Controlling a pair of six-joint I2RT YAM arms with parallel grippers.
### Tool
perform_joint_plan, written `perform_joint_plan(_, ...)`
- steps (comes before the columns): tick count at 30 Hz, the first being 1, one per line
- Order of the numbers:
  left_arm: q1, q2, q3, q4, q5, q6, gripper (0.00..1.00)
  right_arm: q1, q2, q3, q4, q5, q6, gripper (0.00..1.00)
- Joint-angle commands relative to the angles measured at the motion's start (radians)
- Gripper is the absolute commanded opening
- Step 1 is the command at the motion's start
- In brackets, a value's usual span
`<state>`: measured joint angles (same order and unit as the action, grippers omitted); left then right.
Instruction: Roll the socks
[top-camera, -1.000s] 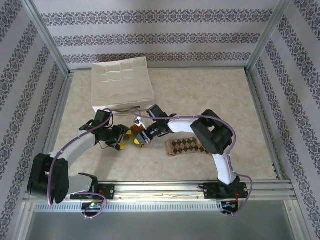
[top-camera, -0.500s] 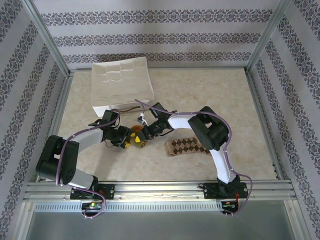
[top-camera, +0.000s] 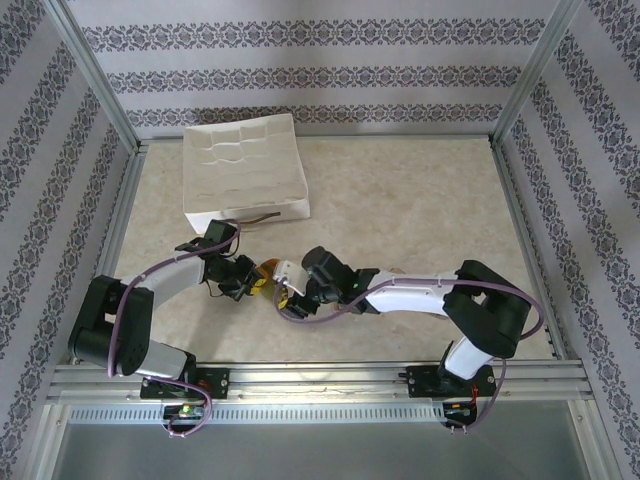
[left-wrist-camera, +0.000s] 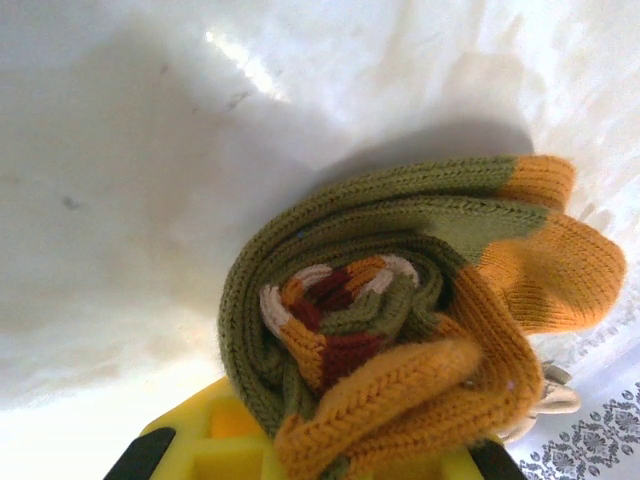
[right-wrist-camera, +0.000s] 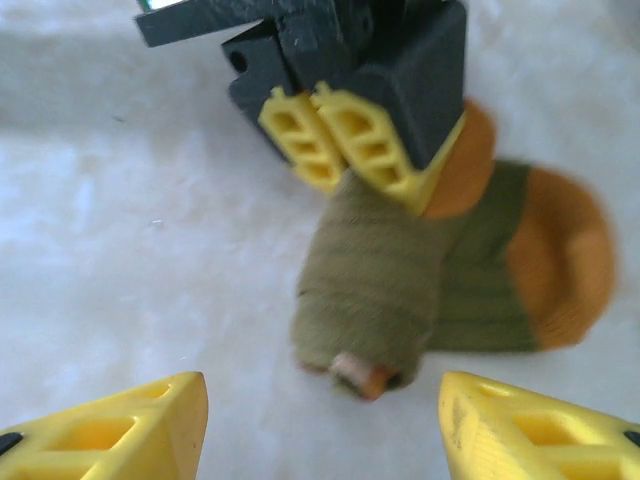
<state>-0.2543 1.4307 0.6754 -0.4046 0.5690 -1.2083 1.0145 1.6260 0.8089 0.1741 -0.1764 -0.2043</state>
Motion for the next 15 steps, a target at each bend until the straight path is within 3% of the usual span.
perform_joint_plan(1,0.003,-0.012,-0.028,-0.141,-0.013,-0.015,0.0,0.064,0.038,0.014,0.048,0.274,-0.239,0.62)
perform_joint_plan(6,0.005,-0.015,-0.024,-0.146,-0.01,-0.023,0.0,0.153,0.159,0.096,0.059,0.38,-0.331,0.62)
perform_joint_plan(11,0.004,-0.004,-0.016,-0.148,-0.009,-0.015,0.0,0.172,0.242,0.18,0.058,0.421,-0.35,0.61)
perform_joint_plan(15,0.005,-0.007,-0.016,-0.145,-0.009,-0.015,0.0,0.16,0.309,0.234,-0.007,0.434,-0.331,0.52)
